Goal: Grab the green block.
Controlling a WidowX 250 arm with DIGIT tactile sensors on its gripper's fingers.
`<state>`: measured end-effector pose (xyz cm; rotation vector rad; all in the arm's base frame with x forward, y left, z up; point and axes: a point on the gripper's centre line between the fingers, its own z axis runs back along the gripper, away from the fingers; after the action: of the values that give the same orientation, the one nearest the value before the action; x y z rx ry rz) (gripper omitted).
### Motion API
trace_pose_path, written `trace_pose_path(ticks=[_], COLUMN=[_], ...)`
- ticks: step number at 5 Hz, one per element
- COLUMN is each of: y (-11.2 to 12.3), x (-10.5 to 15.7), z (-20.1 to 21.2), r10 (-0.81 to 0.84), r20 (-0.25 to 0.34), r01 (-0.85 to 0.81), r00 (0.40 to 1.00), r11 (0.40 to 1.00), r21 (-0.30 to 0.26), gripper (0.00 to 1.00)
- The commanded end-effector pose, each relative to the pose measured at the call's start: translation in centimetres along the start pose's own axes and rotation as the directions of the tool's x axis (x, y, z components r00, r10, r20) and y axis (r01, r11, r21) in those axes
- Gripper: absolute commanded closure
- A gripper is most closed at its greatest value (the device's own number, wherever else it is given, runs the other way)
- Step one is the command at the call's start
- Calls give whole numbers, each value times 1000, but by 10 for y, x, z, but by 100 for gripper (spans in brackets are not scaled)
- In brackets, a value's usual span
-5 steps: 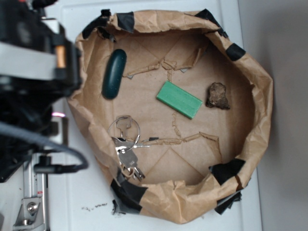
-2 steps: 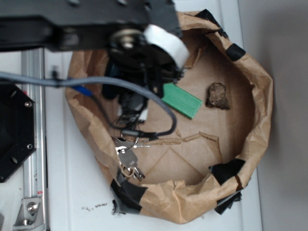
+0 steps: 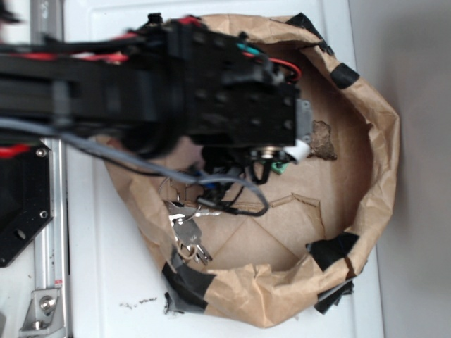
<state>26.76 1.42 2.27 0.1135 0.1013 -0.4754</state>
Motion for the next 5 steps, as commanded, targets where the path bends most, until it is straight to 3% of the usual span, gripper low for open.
trace_pose_path(ticks=[1,2,3,4,5], y=[1,4,5,9,12], x=[39,39,34,25,11], z=[5,16,39,88,137], r10=[-72,-52,-64,-42,63], r20=[82,124,161,238,286], r01=[73,52,60,25,-94], r00=[994,991,985,970,956], r11=[997,999,998,997,991], r21=[-7,7,28,73,96], gripper=[0,100,100,100,100])
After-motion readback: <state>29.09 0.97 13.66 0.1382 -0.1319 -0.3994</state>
